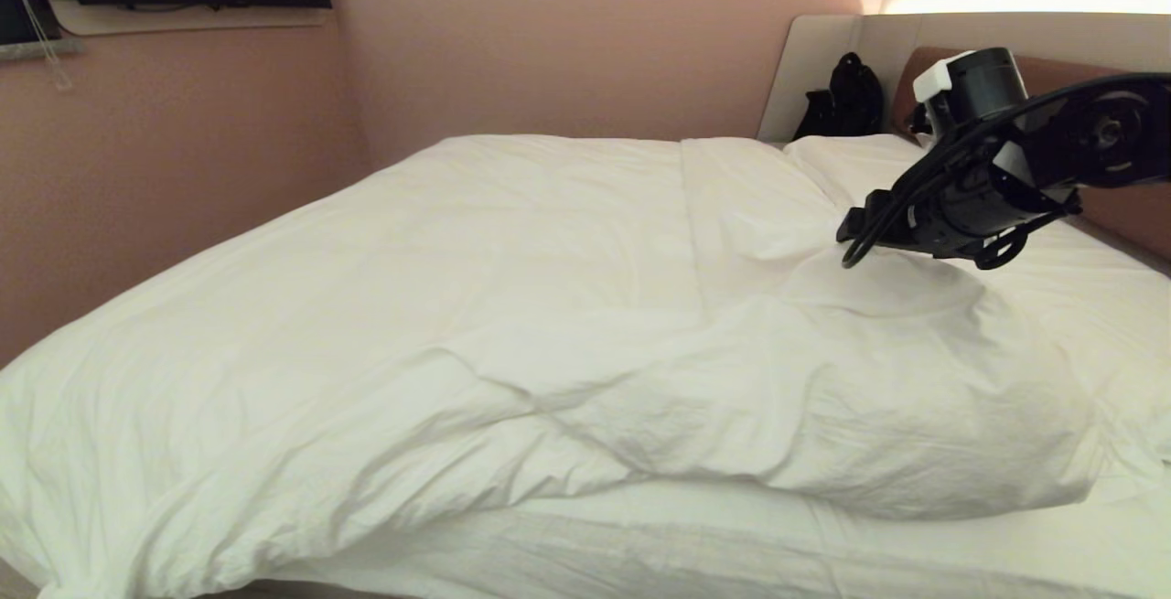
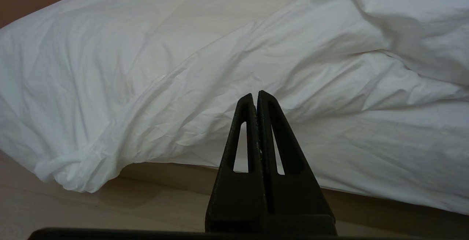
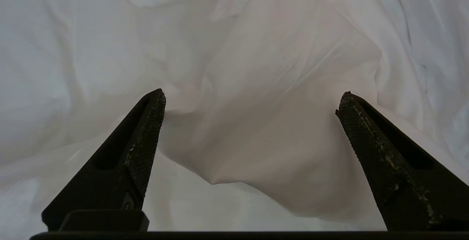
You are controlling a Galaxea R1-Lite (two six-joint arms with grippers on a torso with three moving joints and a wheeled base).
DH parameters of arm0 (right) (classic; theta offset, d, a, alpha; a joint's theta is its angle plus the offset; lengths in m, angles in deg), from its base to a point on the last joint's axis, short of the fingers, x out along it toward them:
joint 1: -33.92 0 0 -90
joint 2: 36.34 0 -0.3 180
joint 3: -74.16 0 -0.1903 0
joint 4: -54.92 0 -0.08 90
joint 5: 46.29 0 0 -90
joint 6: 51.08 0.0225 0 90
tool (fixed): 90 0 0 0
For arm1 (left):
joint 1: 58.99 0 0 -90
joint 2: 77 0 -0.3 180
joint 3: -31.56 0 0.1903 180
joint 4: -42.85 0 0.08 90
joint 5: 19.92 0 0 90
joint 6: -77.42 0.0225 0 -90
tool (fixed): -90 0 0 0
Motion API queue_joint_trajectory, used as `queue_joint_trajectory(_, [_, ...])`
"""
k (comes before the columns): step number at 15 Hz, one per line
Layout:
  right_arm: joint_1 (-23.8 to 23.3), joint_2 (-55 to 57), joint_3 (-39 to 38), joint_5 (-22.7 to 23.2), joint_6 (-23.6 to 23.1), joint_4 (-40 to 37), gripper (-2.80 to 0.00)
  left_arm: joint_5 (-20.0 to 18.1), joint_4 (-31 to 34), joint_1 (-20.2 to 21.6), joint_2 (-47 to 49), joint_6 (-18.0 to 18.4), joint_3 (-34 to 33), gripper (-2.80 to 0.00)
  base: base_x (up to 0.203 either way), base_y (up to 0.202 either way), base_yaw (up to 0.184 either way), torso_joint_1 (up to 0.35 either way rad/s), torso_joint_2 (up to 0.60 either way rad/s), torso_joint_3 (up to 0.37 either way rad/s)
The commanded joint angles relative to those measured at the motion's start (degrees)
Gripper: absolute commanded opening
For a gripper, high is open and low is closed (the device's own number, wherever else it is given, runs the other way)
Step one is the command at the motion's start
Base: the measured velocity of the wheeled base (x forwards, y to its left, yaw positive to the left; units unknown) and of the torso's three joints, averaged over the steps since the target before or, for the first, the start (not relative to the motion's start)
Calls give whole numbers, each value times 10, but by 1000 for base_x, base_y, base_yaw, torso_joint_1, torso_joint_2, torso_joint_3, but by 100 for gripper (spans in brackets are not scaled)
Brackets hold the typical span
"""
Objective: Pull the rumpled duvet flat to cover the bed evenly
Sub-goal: Hold the folded corner of the quilt
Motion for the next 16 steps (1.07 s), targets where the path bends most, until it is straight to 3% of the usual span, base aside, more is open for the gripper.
queue_joint_trajectory(1, [1,11,1,-24,2,-1,0,0,0,1,0,0,0,-280,0,0,0,0,0,0])
queue_joint_trajectory(6, [1,27,-7,-74,1,38,0,0,0,1,0,0,0,-280,0,0,0,0,0,0])
queue_joint_trajectory(16, [1,27,-35,-120,-2,52,0,0,0,1,0,0,0,-280,0,0,0,0,0,0])
